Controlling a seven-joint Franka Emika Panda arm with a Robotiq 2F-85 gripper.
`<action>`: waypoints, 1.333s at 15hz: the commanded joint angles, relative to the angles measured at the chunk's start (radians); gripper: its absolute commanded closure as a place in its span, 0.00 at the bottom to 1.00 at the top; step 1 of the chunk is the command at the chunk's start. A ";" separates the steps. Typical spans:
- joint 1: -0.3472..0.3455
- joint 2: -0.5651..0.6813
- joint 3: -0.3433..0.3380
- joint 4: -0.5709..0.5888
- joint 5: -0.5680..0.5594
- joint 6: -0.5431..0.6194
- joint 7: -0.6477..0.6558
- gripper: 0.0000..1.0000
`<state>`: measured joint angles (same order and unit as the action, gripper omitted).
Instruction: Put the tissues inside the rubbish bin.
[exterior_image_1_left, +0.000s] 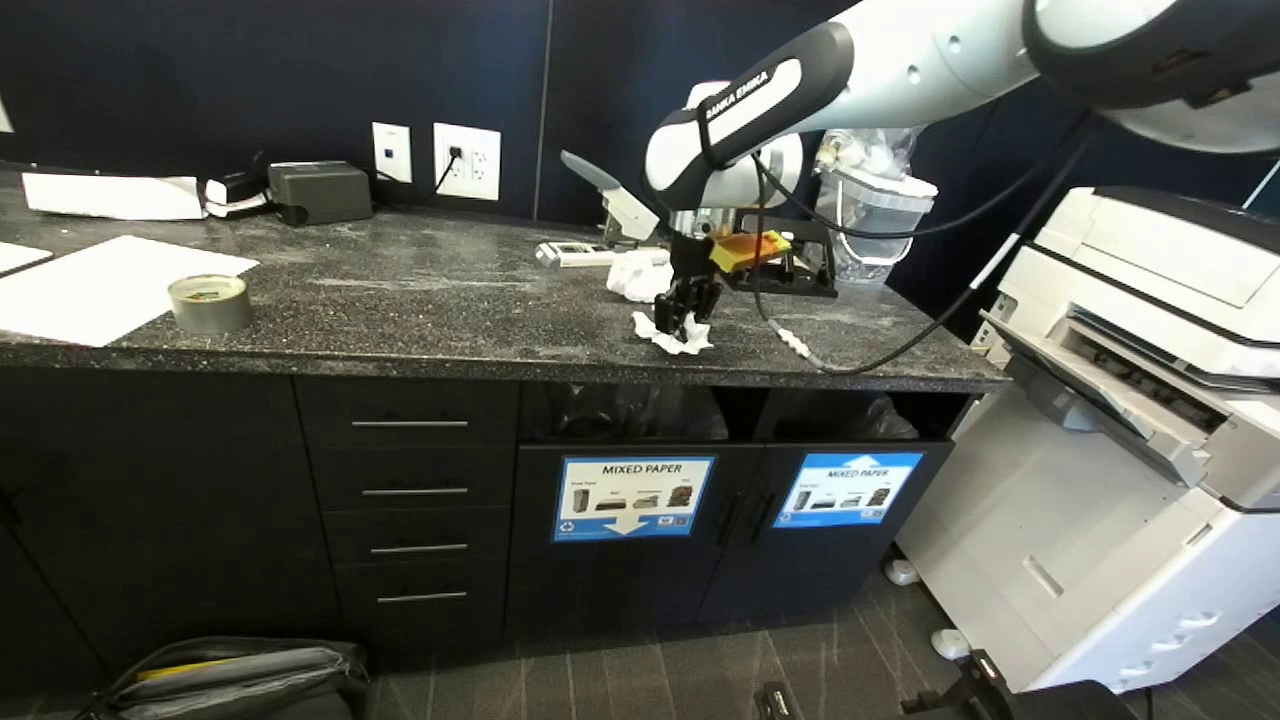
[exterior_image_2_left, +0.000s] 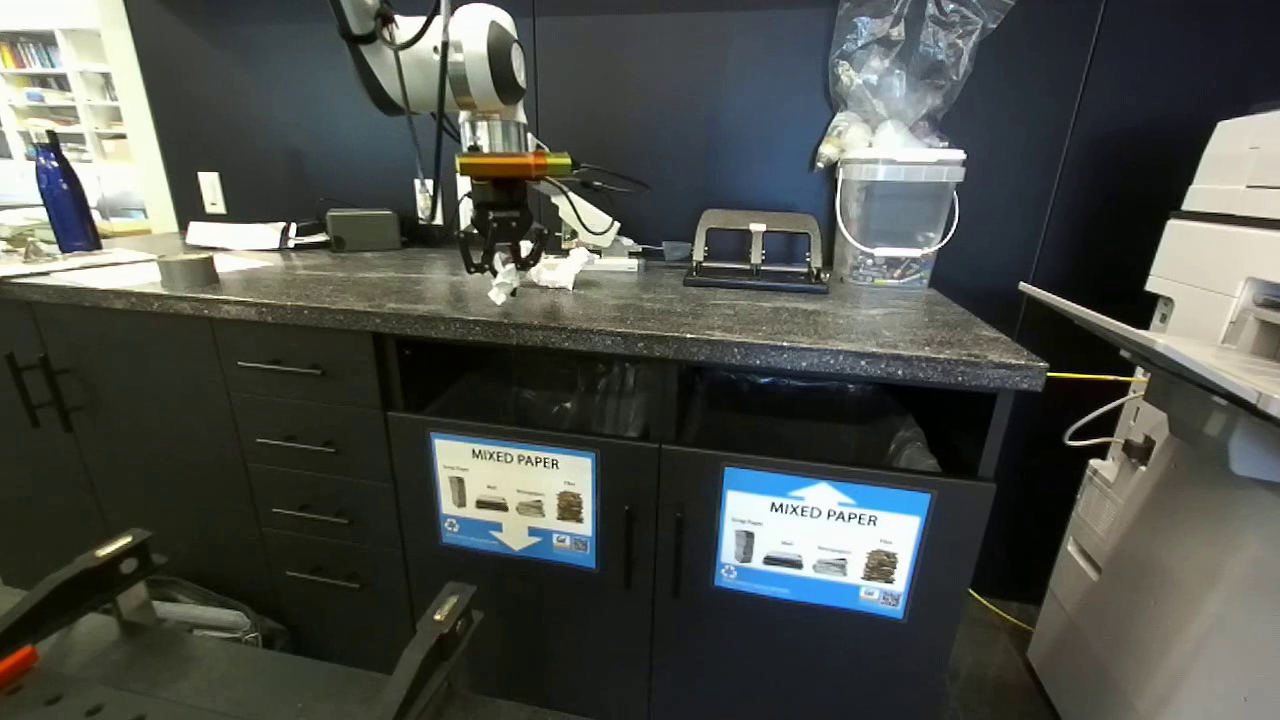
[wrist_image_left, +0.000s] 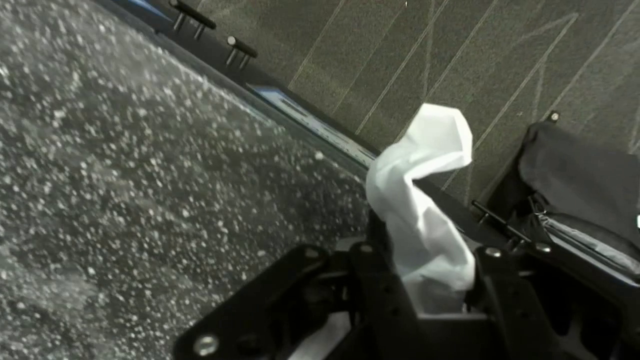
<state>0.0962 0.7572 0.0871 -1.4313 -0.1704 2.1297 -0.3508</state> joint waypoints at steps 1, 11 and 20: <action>-0.053 -0.148 -0.001 -0.244 0.014 0.113 0.019 0.89; -0.138 -0.168 0.018 -0.748 0.068 0.644 0.052 0.90; -0.225 0.112 0.148 -0.734 0.115 1.291 0.186 0.89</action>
<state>-0.1016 0.7768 0.2033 -2.2112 -0.0401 3.2587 -0.2216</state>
